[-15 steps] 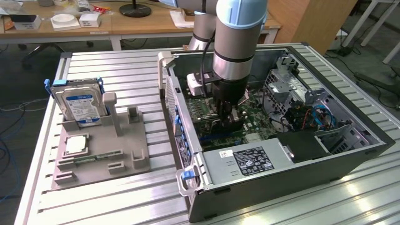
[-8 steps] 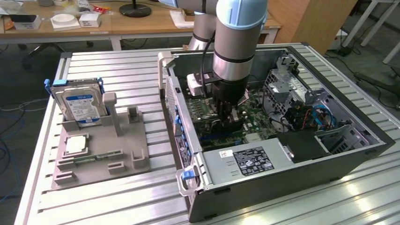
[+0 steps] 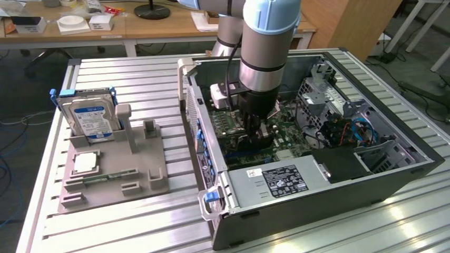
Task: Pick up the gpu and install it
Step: 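Insert the gpu into the slot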
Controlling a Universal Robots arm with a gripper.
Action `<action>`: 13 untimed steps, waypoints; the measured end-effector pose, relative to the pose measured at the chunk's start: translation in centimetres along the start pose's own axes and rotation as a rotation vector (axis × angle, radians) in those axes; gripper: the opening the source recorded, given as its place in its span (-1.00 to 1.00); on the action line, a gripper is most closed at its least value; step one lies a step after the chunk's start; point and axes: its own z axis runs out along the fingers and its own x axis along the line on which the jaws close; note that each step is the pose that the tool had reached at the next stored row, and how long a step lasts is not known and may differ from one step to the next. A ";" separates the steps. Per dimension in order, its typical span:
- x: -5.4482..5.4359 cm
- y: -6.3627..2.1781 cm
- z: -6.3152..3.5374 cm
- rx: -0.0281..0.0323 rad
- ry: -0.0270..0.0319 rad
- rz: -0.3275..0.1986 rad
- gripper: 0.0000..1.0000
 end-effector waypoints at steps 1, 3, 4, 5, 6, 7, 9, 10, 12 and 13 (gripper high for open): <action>0.0 0.00 0.00 0.0000 0.0001 0.000 -0.47; 0.0 0.00 0.01 0.0001 -0.0001 0.000 -0.47; 0.0 0.00 0.01 0.0001 -0.0001 0.000 -0.47; 0.0 0.00 0.01 0.0001 -0.0001 0.000 -0.47; 0.0 0.00 0.01 0.0001 -0.0001 0.000 -0.47; 0.0 0.02 0.01 0.0003 -0.0002 0.000 -0.47; 0.0 0.15 0.01 0.0005 -0.0003 0.000 -0.47; 0.0 0.22 0.00 0.0006 -0.0002 0.000 -0.47; 0.0 0.36 -0.02 0.0010 0.0004 0.000 -0.47; 0.0 0.40 -0.03 0.0010 0.0005 0.000 -0.47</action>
